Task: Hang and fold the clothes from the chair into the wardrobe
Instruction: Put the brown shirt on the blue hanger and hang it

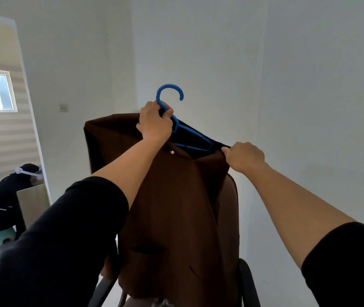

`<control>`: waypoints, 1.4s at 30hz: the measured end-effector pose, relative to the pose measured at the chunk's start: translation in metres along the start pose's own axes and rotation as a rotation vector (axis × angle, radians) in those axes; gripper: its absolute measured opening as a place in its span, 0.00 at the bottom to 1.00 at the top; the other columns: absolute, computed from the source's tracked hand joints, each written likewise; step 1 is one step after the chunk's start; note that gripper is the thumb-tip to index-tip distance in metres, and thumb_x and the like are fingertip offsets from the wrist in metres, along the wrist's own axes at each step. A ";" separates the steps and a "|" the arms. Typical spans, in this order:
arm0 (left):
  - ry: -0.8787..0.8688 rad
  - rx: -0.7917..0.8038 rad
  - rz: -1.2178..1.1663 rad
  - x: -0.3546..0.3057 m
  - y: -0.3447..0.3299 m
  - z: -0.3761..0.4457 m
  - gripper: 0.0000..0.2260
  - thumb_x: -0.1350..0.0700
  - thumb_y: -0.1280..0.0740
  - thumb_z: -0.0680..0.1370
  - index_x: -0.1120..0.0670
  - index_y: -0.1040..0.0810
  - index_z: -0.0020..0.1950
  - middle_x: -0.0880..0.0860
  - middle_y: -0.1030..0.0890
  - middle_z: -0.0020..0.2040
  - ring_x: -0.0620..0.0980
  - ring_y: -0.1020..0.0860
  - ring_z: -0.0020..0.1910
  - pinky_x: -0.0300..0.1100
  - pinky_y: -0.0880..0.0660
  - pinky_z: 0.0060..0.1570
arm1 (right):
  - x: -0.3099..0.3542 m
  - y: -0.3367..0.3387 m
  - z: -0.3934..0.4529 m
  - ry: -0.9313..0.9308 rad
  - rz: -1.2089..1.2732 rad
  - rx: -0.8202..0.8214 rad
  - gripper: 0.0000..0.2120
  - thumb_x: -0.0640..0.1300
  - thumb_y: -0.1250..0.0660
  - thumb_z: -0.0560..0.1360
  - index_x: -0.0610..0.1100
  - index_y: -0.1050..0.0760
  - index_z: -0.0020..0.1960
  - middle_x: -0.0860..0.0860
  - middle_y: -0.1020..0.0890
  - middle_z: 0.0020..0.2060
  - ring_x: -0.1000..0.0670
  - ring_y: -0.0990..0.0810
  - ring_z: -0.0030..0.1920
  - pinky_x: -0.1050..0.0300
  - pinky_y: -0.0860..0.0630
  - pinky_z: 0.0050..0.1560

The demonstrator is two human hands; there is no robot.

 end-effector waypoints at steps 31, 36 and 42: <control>0.121 0.443 -0.152 0.009 -0.048 -0.009 0.13 0.49 0.34 0.78 0.56 0.23 0.58 0.48 0.23 0.48 0.46 0.26 0.50 0.38 0.33 0.51 | -0.013 0.003 0.017 0.256 0.338 0.022 0.13 0.52 0.47 0.81 0.52 0.25 0.47 0.52 0.21 0.45 0.47 0.24 0.50 0.45 0.29 0.58; 0.073 0.608 -0.137 0.006 -0.059 -0.020 0.11 0.51 0.33 0.77 0.55 0.20 0.55 0.48 0.21 0.50 0.45 0.25 0.52 0.38 0.32 0.53 | -0.002 0.005 0.015 0.354 0.307 0.087 0.16 0.49 0.46 0.81 0.44 0.26 0.40 0.50 0.23 0.37 0.48 0.26 0.42 0.56 0.33 0.43; 0.026 0.644 -0.114 -0.006 -0.070 -0.026 0.08 0.51 0.32 0.76 0.53 0.20 0.52 0.48 0.20 0.49 0.45 0.23 0.51 0.39 0.29 0.55 | 0.007 0.001 0.024 0.356 0.347 0.088 0.15 0.46 0.47 0.82 0.41 0.25 0.45 0.48 0.23 0.41 0.48 0.26 0.44 0.57 0.33 0.45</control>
Point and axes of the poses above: each hand's wrist, its own z-axis towards the middle knuckle, its own y-axis out of the back of the hand, x = y × z, the point moved 8 cm from there along z, towards the middle knuckle
